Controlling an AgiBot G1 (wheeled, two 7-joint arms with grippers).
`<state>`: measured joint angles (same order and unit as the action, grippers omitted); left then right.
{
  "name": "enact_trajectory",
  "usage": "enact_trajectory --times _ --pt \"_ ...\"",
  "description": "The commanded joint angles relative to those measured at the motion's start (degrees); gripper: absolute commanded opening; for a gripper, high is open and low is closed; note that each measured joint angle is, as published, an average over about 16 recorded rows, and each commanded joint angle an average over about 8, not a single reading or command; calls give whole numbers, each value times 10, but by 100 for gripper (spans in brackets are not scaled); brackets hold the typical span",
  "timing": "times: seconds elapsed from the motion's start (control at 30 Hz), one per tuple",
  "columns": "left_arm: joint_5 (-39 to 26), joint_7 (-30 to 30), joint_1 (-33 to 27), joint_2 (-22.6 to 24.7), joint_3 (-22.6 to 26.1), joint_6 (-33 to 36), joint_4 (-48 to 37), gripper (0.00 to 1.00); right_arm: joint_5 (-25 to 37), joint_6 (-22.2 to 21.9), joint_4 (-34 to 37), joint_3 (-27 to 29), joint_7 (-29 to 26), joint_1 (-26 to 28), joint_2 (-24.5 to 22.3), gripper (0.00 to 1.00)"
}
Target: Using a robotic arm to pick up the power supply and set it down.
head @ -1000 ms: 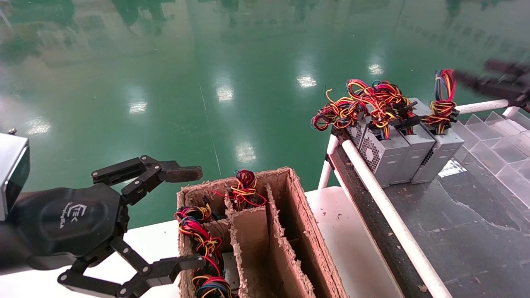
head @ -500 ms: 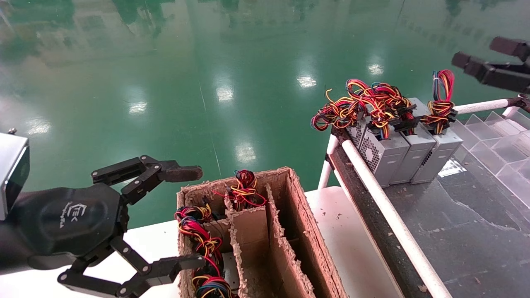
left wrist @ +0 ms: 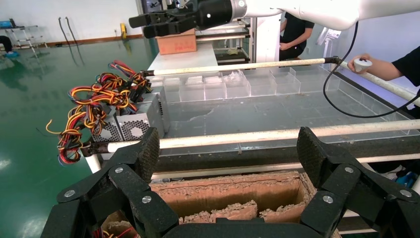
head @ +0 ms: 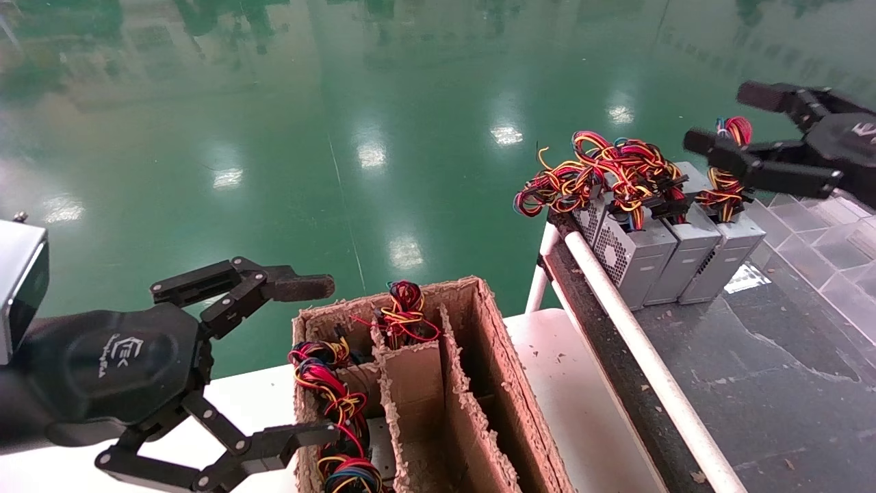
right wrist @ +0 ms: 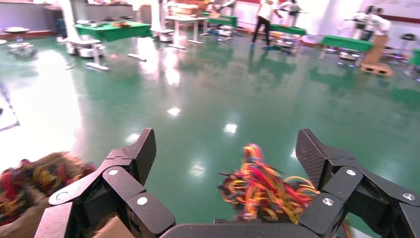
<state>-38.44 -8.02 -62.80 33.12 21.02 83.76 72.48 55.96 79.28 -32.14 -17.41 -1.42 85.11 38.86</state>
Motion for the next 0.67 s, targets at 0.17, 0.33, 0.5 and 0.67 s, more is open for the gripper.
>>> enact_trajectory --times 0.17,0.33,0.5,0.67 --pt "0 0 0 0 0 0 0 100 -25 12 -74 2 -17 -42 -7 100" --pt "0 0 0 0 0 0 0 100 -47 21 -137 5 -31 -78 -13 100" --pt "0 0 0 0 0 0 0 100 -68 31 -200 7 -45 -113 -18 100" --pt "0 0 0 0 0 0 0 100 -83 38 -243 8 -55 -138 -23 100"
